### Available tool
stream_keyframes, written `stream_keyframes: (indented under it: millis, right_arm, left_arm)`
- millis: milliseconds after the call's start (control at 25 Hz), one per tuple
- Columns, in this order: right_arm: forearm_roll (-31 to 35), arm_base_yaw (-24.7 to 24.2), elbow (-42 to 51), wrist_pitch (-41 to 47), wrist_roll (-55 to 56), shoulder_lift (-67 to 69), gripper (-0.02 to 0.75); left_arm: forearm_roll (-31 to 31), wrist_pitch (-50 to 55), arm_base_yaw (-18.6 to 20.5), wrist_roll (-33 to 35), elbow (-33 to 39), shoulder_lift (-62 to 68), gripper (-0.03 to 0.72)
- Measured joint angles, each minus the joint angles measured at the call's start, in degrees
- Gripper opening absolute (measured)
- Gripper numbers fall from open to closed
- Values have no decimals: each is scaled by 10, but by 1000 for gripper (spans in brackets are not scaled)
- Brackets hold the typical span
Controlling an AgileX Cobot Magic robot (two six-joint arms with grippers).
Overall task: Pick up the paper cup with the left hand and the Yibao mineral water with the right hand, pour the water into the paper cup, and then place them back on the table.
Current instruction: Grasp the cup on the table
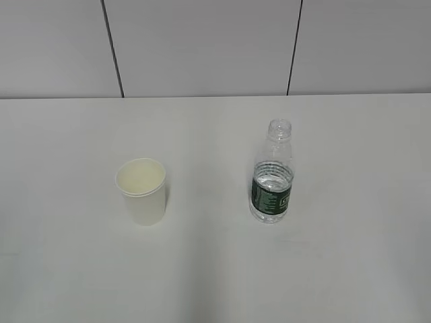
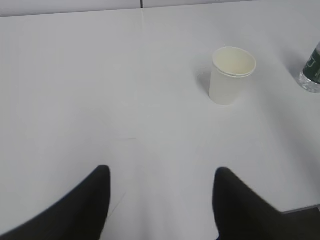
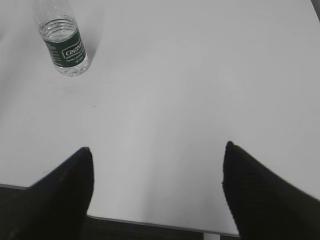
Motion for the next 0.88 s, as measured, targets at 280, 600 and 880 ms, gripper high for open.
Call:
stream_keyframes:
  millis: [280,600,880]
  right_arm:
    - [0,0,0,0,0,0,592]
    - [0,0,0,0,0,0,592]
    - [0,0,0,0,0,0,592]
  left_arm:
    - [0,0,0,0,0,0,439]
    - [0,0,0,0,0,0,427]
    - [0,0,0,0,0,0,421]
